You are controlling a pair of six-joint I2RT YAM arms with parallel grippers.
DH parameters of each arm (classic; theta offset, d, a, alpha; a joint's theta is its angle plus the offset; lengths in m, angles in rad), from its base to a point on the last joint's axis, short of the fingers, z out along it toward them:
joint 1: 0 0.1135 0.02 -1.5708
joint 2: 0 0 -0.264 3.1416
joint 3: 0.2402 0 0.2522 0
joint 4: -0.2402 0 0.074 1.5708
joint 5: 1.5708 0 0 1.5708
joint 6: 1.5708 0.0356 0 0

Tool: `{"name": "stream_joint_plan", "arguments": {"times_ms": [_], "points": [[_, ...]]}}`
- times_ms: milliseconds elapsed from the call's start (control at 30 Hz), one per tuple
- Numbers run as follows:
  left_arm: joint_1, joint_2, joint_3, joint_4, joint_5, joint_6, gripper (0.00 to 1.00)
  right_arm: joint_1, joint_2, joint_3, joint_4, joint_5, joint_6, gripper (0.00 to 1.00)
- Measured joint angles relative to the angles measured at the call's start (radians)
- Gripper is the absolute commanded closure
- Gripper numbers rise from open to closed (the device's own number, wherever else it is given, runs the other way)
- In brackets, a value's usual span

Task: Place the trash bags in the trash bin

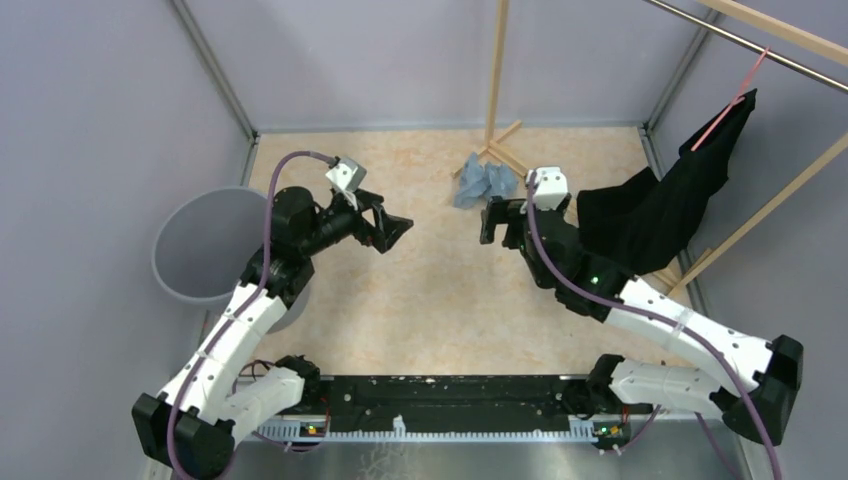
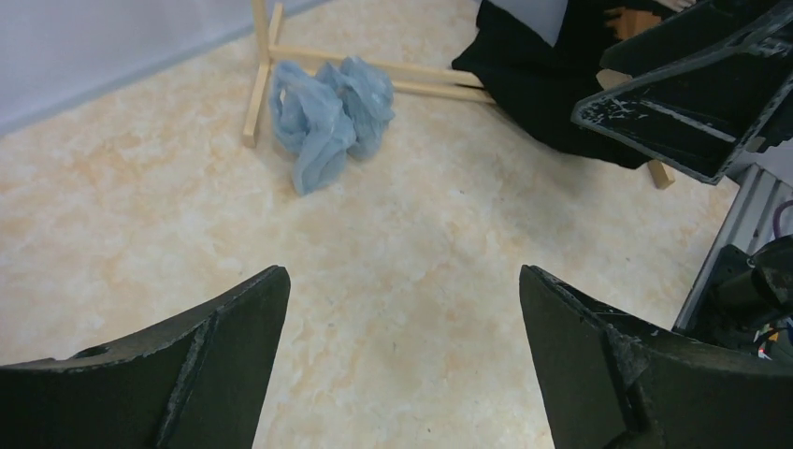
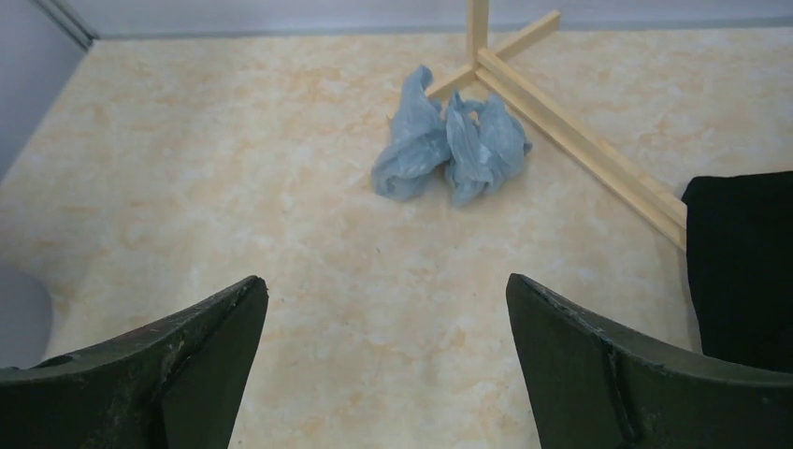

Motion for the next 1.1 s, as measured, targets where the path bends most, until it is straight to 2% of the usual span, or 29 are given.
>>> {"name": "stream_joint_plan", "arguments": {"times_ms": [367, 533, 733, 867, 1100], "points": [[-0.005, -0.016, 0.0, -0.042, -0.078, 0.007, 0.02, -0.01, 0.22, 0.0, 0.007, 0.002, -0.113, 0.01], [-0.005, -0.031, 0.0, -0.043, -0.098, 0.01, 0.01, -0.109, 0.359, 0.034, -0.001, -0.037, -0.115, 0.01], [-0.005, -0.031, 0.0, -0.045, -0.105, 0.01, 0.02, -0.274, 0.604, 0.206, -0.028, -0.024, -0.099, 0.02], [-0.005, -0.031, 0.0, -0.049, -0.106, 0.01, 0.02, -0.3, 0.77, 0.351, -0.032, 0.016, -0.111, 0.05], [-0.005, -0.037, 0.0, -0.05, -0.106, 0.01, 0.02, -0.352, 0.931, 0.477, -0.031, -0.006, -0.125, 0.17]]}}
